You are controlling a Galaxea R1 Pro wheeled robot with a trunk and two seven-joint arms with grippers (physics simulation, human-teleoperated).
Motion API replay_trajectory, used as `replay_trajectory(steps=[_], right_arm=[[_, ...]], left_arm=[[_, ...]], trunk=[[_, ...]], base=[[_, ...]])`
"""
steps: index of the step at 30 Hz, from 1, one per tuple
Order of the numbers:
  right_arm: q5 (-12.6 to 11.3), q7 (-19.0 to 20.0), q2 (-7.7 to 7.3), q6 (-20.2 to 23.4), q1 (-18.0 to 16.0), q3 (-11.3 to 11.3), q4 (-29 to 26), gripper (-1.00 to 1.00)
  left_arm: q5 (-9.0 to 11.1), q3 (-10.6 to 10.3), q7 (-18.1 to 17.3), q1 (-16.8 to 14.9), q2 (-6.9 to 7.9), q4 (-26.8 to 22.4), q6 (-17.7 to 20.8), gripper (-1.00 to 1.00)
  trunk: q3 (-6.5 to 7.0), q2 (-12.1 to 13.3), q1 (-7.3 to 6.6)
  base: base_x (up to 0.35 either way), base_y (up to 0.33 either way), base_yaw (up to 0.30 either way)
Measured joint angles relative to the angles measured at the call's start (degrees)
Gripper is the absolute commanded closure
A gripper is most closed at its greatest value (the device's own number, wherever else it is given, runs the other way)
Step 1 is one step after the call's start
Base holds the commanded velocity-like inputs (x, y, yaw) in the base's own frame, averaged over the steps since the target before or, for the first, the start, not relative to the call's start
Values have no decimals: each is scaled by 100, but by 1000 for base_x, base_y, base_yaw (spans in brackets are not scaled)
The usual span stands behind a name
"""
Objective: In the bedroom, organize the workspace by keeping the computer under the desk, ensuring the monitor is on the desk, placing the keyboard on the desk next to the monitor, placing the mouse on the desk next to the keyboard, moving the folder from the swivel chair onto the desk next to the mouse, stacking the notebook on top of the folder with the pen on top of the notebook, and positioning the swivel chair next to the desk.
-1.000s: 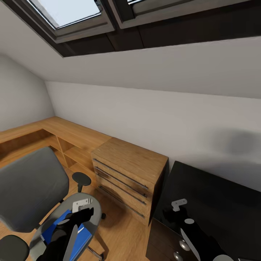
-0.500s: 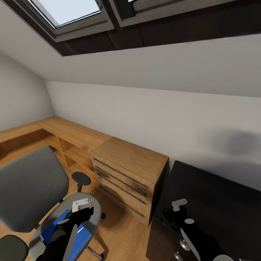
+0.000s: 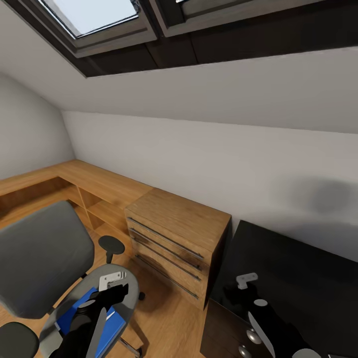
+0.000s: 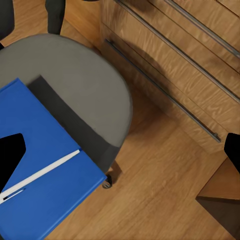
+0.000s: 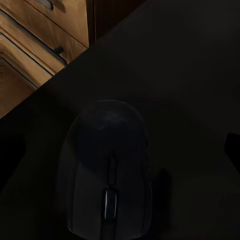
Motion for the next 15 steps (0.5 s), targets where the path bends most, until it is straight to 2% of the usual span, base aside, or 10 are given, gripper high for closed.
replay_trajectory(steps=[3, 5, 15], right_arm=[[-258, 5, -10, -7, -1, -1, -2, -100], [-336, 4, -12, -14, -1, -1, -2, -100], [-428, 3, 2, -29, -2, 4, -2, -100]], left_arm=[[0, 0, 0, 0, 0, 0, 0, -100], [0, 0, 0, 0, 0, 0, 0, -100], [-2, 0, 0, 0, 1, 0, 0, -100]], trunk=[[0, 0, 0], [0, 0, 0], [-17, -38, 21]], base=[[0, 0, 0], [0, 0, 0], [0, 0, 0]])
